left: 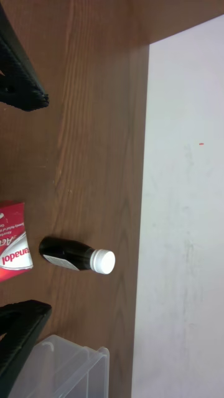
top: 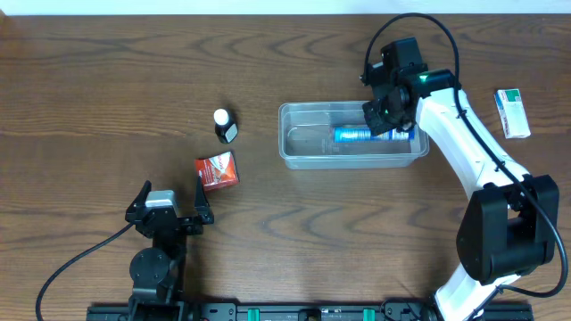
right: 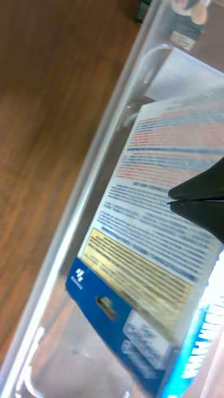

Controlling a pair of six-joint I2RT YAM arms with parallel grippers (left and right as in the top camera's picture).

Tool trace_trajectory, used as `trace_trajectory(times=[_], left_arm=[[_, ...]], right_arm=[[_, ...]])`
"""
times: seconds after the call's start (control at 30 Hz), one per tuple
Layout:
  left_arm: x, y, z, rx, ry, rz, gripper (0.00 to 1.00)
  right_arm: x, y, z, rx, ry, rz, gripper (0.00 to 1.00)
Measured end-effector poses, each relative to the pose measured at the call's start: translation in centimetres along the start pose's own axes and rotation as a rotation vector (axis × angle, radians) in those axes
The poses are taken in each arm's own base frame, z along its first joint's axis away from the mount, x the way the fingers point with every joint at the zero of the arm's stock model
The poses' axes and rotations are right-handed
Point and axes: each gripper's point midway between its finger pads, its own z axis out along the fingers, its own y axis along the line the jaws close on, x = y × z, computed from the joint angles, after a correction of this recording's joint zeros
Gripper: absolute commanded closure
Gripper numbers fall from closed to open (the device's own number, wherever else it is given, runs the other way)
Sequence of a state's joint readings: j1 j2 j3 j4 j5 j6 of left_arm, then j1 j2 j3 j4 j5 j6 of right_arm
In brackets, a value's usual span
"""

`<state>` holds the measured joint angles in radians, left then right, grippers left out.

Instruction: Pack container

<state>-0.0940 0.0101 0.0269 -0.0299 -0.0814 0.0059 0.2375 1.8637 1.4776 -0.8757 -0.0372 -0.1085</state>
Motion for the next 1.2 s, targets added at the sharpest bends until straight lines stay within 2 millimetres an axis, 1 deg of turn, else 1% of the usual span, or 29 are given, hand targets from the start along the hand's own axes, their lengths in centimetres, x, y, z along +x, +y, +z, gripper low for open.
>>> trace_trajectory(times=[0.1,0.27,0.4,0.5,0.67,0.7,0.8,0.9,0.97,1.1,1.2], left_arm=[[0.0,0.0,0.0,0.000,0.000,0.000,0.02],[0.0,0.0,0.0,0.000,0.000,0.000,0.02],[0.0,0.0,0.0,0.000,0.000,0.000,0.02],[0.0,0.0,0.0,0.000,0.000,0.000,0.02],[0.0,0.0,0.0,0.000,0.000,0.000,0.02],[0.0,0.0,0.0,0.000,0.000,0.000,0.02],[0.0,0.0,0.0,0.000,0.000,0.000,0.02],[0.0,0.0,0.0,0.000,0.000,0.000,0.02],[0.0,0.0,0.0,0.000,0.000,0.000,0.02],[0.0,0.0,0.0,0.000,0.000,0.000,0.02],[0.0,0.0,0.0,0.000,0.000,0.000,0.02]], right_arm=[[0.0,0.4,0.0,-0.025,0.001,0.001,0.99],[-0.1,1.7,-0.1,-0.100,-0.007,-0.002,0.99],[-0.2,3.0,-0.2,-0.167,-0.018,-0.057,0.99],[-0.2,4.0,-0.3,-0.194,-0.026,-0.156,0.99],[-0.5,7.8,-0.4,-0.235,-0.058,-0.388,0.99],[-0.7,8.8,-0.5,-0.242,-0.073,-0.438,0.99],[-1.5,10.8,-0.6,-0.251,-0.121,-0.545,0.99],[-1.9,11.9,-0.7,-0.246,-0.148,-0.618,0.99],[-1.8,12.2,-0.6,-0.246,-0.152,-0.658,0.99],[-1.4,12.2,0.7,-0.245,-0.128,-0.722,0.99],[-0.5,12.1,3.0,-0.259,-0.077,-0.768,0.99]])
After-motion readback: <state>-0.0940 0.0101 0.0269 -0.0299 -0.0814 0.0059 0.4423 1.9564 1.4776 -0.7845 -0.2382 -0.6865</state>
